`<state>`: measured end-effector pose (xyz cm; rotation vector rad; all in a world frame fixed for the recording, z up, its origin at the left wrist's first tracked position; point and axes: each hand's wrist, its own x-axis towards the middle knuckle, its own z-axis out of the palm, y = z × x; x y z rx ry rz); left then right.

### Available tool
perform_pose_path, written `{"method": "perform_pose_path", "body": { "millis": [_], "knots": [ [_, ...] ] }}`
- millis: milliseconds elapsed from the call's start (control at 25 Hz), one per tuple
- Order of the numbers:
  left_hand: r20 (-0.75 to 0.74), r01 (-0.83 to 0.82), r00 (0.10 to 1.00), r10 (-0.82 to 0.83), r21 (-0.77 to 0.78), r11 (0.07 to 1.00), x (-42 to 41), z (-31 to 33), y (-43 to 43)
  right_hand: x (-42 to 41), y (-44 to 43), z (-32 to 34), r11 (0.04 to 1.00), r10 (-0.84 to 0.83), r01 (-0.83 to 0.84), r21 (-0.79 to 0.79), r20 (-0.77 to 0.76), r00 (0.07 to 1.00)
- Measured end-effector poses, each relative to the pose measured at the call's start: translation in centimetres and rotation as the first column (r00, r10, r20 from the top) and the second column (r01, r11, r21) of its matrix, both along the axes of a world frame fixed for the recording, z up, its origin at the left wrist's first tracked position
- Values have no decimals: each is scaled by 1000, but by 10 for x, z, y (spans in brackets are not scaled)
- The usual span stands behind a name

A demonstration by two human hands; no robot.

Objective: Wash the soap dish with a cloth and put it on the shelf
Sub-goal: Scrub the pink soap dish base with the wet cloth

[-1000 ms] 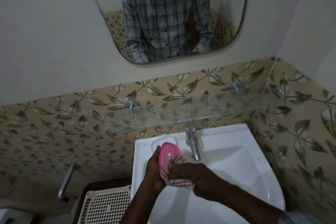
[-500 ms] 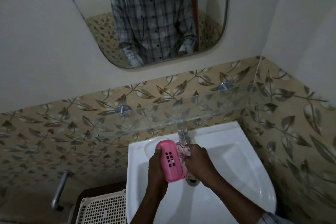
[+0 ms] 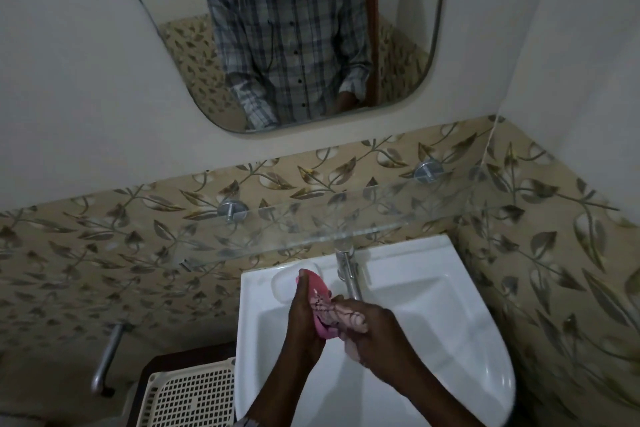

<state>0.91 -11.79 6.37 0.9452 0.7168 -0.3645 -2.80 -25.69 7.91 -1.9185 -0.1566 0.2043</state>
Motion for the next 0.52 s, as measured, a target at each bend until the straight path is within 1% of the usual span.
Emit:
{"method": "perform_pose_path", "body": {
  "millis": [40,120,200,280,360,440,520],
  "knots": [
    [-1,9,1000,-9,-54,999,1,3,6,9,-9,-2,991,-85,93,91,-86,993],
    [49,18,999,-11,-152,988,-3,8,25,27,-26,-4,928,-208,278,246,-276,938],
    [134,129,987,-92,-304,944,-10,12,39,41,-32,-7,869,-217,376,322,-435,874],
    [192,251,962,-192,-355,901,-16,16,42,46,-25,-6,837,-124,381,392,-543,831],
    [226,320,942,-248,-384,866,-20,18,41,45,-16,-7,832,-36,356,426,-597,801],
    [253,373,922,-293,-376,848,-21,18,44,45,-11,-8,836,-22,357,416,-626,780],
    [258,406,907,-333,-321,856,-22,18,50,47,-7,-10,848,-27,352,396,-631,776]
  ]
}}
